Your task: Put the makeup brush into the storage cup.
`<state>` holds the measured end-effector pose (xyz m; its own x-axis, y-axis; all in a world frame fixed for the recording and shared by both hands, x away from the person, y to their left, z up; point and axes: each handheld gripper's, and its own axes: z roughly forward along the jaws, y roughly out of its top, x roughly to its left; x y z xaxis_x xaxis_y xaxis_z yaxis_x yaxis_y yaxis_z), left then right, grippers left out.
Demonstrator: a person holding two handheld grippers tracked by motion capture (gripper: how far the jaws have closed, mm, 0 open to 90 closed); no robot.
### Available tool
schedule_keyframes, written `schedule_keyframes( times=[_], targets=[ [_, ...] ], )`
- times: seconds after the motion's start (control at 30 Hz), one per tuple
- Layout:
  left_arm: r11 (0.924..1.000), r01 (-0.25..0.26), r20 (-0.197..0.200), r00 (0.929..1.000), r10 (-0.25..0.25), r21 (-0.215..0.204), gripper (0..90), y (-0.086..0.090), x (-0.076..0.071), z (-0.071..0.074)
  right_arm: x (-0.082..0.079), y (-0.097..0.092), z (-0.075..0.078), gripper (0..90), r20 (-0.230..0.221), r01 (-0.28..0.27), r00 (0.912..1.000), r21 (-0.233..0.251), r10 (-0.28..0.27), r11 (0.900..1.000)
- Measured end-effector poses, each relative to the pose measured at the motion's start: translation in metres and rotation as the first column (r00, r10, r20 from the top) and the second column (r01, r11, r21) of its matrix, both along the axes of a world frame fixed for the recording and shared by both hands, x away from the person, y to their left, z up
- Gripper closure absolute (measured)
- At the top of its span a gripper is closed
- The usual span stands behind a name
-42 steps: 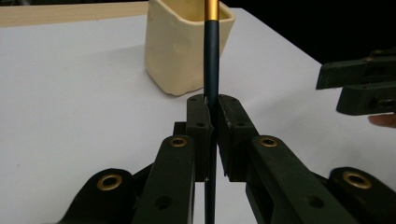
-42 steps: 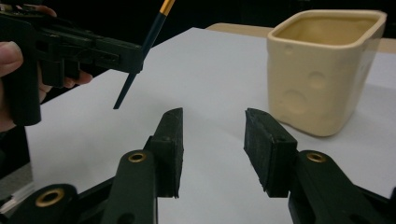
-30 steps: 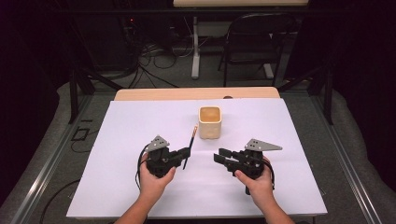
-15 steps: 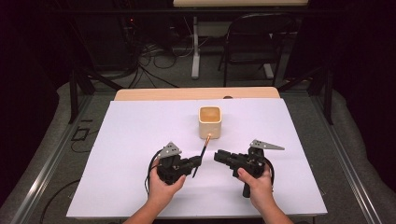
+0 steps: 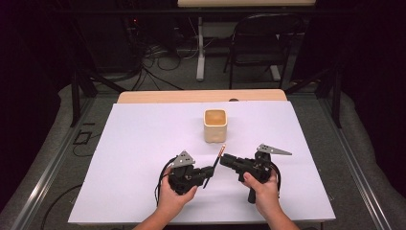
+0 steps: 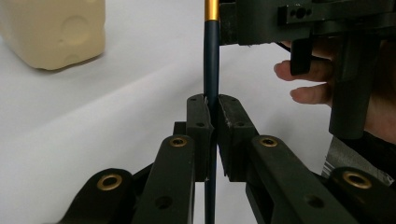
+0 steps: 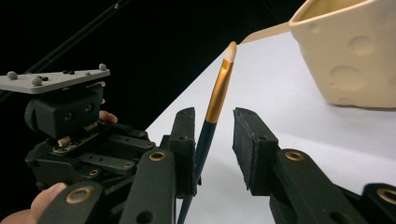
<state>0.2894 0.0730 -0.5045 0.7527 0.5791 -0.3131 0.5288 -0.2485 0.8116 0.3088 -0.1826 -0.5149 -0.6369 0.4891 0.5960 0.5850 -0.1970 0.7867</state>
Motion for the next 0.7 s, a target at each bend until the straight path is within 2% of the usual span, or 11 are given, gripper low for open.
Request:
schedule_keyframes(
  times=[0.7],
  targets=[
    [0.9997,0.022,0.0,0.9998,-0.022,0.008,83.6,-0.006,-0.0031,-0.002,0.0017,-0.0041,-0.0025,76.4,-0.035,0.006,0.9994,0.061,-0.004,0.9982]
  ],
)
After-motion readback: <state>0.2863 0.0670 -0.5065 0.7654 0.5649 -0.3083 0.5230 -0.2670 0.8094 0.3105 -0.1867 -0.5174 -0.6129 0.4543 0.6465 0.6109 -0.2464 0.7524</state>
